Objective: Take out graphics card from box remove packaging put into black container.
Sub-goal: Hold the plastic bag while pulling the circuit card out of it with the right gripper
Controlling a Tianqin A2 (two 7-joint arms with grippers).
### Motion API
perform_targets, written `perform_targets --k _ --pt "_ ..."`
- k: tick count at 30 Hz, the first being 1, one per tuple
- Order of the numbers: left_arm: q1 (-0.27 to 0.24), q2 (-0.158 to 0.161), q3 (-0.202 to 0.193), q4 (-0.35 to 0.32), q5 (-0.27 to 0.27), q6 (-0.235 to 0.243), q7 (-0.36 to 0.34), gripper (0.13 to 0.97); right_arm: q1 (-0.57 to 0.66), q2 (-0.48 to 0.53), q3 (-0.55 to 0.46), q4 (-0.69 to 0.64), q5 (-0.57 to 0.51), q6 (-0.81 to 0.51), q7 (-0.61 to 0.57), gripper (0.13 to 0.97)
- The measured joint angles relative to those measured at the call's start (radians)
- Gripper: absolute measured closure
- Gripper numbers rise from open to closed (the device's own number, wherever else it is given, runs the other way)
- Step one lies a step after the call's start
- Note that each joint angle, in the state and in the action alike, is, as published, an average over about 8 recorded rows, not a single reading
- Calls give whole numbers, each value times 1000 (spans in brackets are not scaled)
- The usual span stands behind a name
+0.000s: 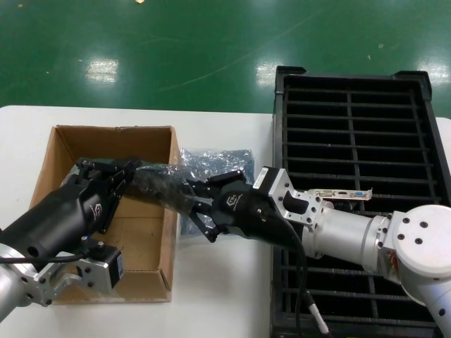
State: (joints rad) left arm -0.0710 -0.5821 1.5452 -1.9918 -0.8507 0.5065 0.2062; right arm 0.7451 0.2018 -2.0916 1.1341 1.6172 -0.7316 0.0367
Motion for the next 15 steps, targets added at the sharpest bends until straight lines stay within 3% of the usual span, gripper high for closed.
perform_targets --k 15 --pt "0 0 0 0 0 0 0 957 0 -25 17 -18 20 6 1 814"
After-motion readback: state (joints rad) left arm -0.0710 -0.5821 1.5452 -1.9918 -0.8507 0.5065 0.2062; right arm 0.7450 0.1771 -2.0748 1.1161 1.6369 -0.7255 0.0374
